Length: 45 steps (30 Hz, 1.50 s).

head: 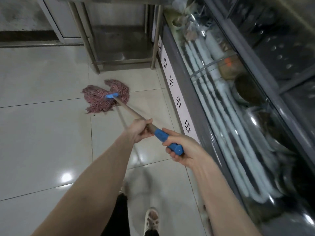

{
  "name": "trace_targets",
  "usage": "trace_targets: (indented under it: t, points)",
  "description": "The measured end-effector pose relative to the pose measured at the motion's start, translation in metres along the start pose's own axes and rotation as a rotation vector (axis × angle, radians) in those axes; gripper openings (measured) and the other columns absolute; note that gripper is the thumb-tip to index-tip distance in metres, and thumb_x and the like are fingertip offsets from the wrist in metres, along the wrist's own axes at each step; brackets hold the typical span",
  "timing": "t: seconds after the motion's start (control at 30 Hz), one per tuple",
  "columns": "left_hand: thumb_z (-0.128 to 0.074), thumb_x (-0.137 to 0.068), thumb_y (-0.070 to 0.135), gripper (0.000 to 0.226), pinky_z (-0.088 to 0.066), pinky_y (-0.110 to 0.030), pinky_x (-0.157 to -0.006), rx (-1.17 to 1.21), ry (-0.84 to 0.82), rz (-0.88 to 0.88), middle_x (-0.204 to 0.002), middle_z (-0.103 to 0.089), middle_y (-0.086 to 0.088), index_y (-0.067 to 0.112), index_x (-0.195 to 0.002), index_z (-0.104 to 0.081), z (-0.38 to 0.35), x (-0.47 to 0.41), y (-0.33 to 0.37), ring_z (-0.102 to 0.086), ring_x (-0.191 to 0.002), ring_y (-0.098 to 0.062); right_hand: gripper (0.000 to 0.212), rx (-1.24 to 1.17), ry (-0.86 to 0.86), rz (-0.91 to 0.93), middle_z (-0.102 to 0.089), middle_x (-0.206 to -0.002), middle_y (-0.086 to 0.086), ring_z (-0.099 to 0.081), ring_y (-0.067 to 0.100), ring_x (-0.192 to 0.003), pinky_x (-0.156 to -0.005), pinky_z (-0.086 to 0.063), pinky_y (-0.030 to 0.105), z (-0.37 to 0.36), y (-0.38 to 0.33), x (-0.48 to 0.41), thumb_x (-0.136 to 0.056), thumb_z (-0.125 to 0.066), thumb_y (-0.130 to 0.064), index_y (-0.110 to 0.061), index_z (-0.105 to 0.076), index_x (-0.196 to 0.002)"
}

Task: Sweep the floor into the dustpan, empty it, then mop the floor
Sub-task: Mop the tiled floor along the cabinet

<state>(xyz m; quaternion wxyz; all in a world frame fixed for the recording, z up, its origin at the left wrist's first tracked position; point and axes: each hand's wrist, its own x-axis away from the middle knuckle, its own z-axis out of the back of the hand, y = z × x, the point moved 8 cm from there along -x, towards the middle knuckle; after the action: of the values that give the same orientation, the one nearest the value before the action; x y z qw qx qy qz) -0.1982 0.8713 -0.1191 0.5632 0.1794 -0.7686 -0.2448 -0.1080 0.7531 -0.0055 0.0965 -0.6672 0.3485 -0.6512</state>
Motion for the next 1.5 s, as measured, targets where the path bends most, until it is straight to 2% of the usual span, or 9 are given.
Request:
trace_targets:
  t: [0.27, 0.4, 0.5, 0.63, 0.77, 0.97, 1.13, 1.37, 1.5]
  points:
    - [-0.058, -0.094, 0.012, 0.011, -0.058, -0.03, -0.05, -0.101, -0.179, 0.047, -0.076, -0.056, -0.009, 0.004, -0.092, -0.05, -0.157, 0.037, -0.104, -0.061, -0.069, -0.019, 0.054, -0.098, 0.155, 0.03, -0.059, -0.071, 0.006, -0.049, 0.009, -0.047, -0.035, -0.035, 0.013, 0.142, 0.059, 0.096, -0.081, -0.056, 0.006, -0.02, -0.058, -0.128]
    - [-0.06, -0.093, 0.01, 0.014, -0.059, -0.029, -0.051, -0.161, -0.239, 0.052, -0.07, -0.054, -0.008, 0.005, -0.084, -0.05, -0.192, 0.057, -0.136, -0.059, -0.063, -0.018, 0.054, -0.117, 0.17, 0.056, -0.058, -0.076, 0.008, -0.05, 0.01, -0.048, -0.037, -0.038, 0.014, 0.161, 0.085, 0.128, -0.082, -0.059, 0.005, -0.02, -0.055, -0.13]
    - [-0.06, -0.092, 0.009, 0.013, -0.059, -0.028, -0.054, -0.159, -0.249, 0.037, -0.061, -0.062, -0.01, 0.004, -0.083, -0.051, -0.188, 0.066, -0.148, -0.066, -0.054, -0.018, 0.061, -0.086, 0.121, 0.051, -0.058, -0.071, 0.007, -0.052, 0.012, -0.049, -0.039, -0.042, 0.017, 0.15, 0.098, 0.135, -0.081, -0.065, 0.004, -0.023, -0.049, -0.134]
    - [-0.059, -0.092, 0.01, 0.01, -0.058, -0.025, -0.054, -0.168, -0.223, 0.033, -0.075, -0.063, -0.014, 0.003, -0.09, -0.052, -0.147, 0.081, -0.159, -0.067, -0.055, -0.017, 0.076, -0.093, -0.006, 0.031, -0.065, -0.078, 0.011, -0.06, 0.018, -0.054, -0.052, -0.053, 0.025, 0.118, 0.125, 0.137, -0.077, -0.069, 0.008, -0.023, -0.043, -0.141]
    - [-0.058, -0.093, 0.013, 0.011, -0.057, -0.025, -0.054, -0.218, -0.185, 0.031, -0.079, -0.058, -0.012, 0.004, -0.095, -0.052, -0.095, 0.104, -0.176, -0.062, -0.065, -0.019, 0.081, -0.075, -0.072, 0.021, -0.069, -0.076, 0.012, -0.063, 0.023, -0.056, -0.058, -0.054, 0.031, 0.079, 0.163, 0.14, -0.075, -0.07, 0.008, -0.023, -0.041, -0.144]
    - [-0.057, -0.094, 0.011, 0.013, -0.054, -0.024, -0.05, -0.198, -0.165, 0.026, -0.078, -0.058, -0.012, 0.001, -0.1, -0.051, -0.006, 0.157, -0.214, -0.062, -0.065, -0.019, 0.084, -0.015, -0.164, 0.004, -0.066, -0.08, 0.017, -0.064, 0.024, -0.059, -0.059, -0.055, 0.032, 0.01, 0.228, 0.169, -0.075, -0.07, 0.009, -0.024, -0.037, -0.146]
    - [-0.056, -0.094, 0.012, 0.011, -0.054, -0.023, -0.05, -0.14, -0.11, 0.003, -0.079, -0.054, -0.011, 0.004, -0.09, -0.051, 0.094, 0.209, -0.239, -0.057, -0.067, -0.019, 0.083, 0.061, -0.26, 0.001, -0.066, -0.07, 0.012, -0.064, 0.022, -0.057, -0.057, -0.056, 0.03, -0.07, 0.28, 0.191, -0.078, -0.068, 0.007, -0.022, -0.033, -0.148]
    - [-0.053, -0.096, 0.01, 0.013, -0.052, -0.021, -0.045, -0.023, 0.034, -0.013, -0.074, -0.05, -0.009, 0.005, -0.085, -0.05, 0.21, 0.271, -0.263, -0.054, -0.062, -0.017, 0.081, 0.14, -0.368, -0.045, -0.066, -0.068, 0.009, -0.064, 0.02, -0.053, -0.054, -0.056, 0.028, -0.164, 0.335, 0.204, -0.079, -0.067, 0.007, -0.021, -0.033, -0.148]
    - [-0.052, -0.097, 0.01, 0.016, -0.051, -0.02, -0.043, 0.014, 0.132, -0.023, -0.074, -0.049, -0.01, 0.004, -0.082, -0.049, 0.253, 0.298, -0.274, -0.051, -0.064, -0.017, 0.081, 0.138, -0.418, -0.059, -0.066, -0.071, 0.008, -0.064, 0.02, -0.053, -0.056, -0.057, 0.03, -0.197, 0.358, 0.21, -0.079, -0.066, 0.008, -0.021, -0.035, -0.148]
